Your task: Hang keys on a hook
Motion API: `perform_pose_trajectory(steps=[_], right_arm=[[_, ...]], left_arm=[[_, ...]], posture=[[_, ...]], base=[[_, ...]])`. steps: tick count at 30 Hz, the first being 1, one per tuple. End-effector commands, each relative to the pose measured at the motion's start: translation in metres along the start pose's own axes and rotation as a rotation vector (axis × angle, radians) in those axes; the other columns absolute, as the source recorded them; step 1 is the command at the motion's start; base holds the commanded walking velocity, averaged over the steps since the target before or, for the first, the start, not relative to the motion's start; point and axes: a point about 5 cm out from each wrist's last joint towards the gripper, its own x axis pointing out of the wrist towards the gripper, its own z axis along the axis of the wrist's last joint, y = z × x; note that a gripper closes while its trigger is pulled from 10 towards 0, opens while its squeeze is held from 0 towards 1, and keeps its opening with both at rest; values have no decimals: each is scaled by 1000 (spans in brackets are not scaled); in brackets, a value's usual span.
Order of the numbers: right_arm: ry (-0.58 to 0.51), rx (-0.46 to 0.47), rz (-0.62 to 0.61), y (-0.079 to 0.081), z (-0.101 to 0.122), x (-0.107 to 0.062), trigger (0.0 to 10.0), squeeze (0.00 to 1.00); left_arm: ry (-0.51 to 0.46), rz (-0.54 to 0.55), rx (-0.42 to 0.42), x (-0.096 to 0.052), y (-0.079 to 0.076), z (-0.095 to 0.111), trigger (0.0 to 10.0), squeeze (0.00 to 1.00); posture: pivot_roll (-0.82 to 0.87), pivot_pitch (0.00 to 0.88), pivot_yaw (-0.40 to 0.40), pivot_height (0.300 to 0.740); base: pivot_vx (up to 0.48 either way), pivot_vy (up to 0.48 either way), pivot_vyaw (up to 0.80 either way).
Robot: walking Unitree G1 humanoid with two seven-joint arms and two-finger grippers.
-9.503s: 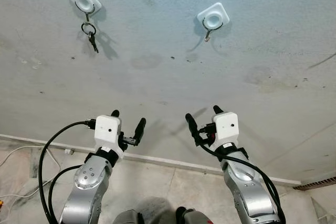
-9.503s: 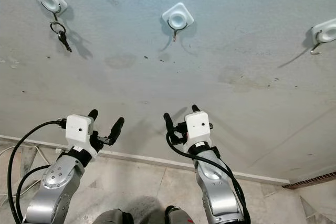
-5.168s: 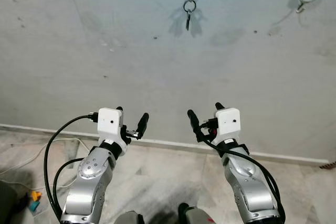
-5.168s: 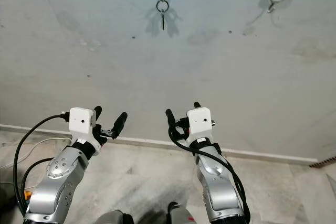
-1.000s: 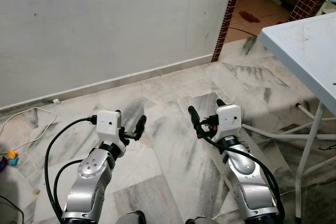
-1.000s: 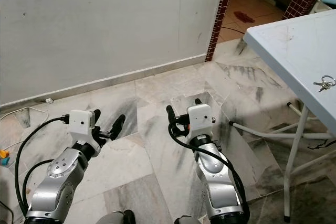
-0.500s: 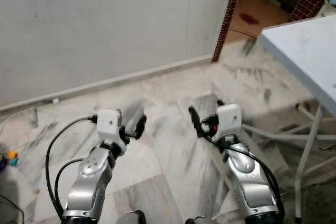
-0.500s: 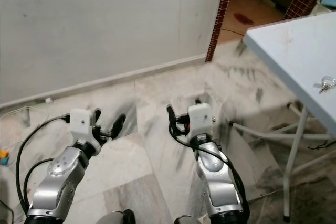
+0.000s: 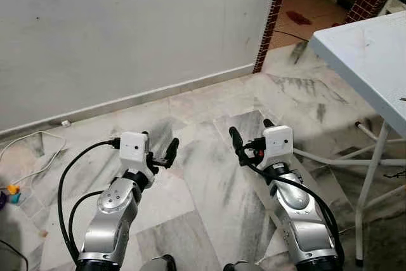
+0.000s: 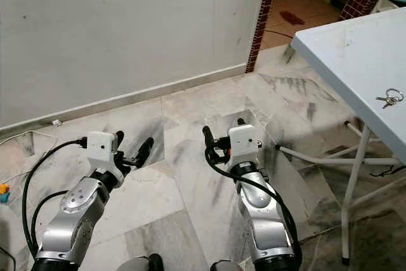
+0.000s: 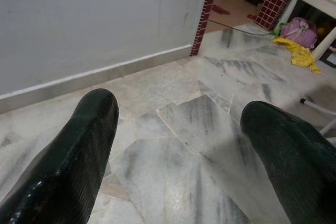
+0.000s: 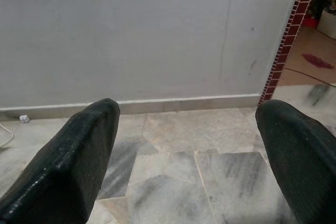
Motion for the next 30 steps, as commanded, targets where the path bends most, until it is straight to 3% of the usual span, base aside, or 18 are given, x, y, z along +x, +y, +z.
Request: perform_pose_trajectory(steps=[1, 17, 30], right_arm=[[0, 5, -11, -1, -1, -1, 10000, 0], [13, 20, -15, -1, -3, -1, 10000, 0], [16, 15, -15, -1, -4, 0, 10000, 0]], left_arm=[[16, 7, 12, -1, 1, -4, 10000, 0], [17, 12, 19, -2, 3, -4, 10000, 0], [16, 8, 25, -1, 4, -3, 10000, 0]], posture=[[-70, 167, 23, 740], [-67, 164, 28, 740], [-64, 158, 32, 740]], base=[[0, 0, 0], [0, 0, 0], [0, 0, -770]])
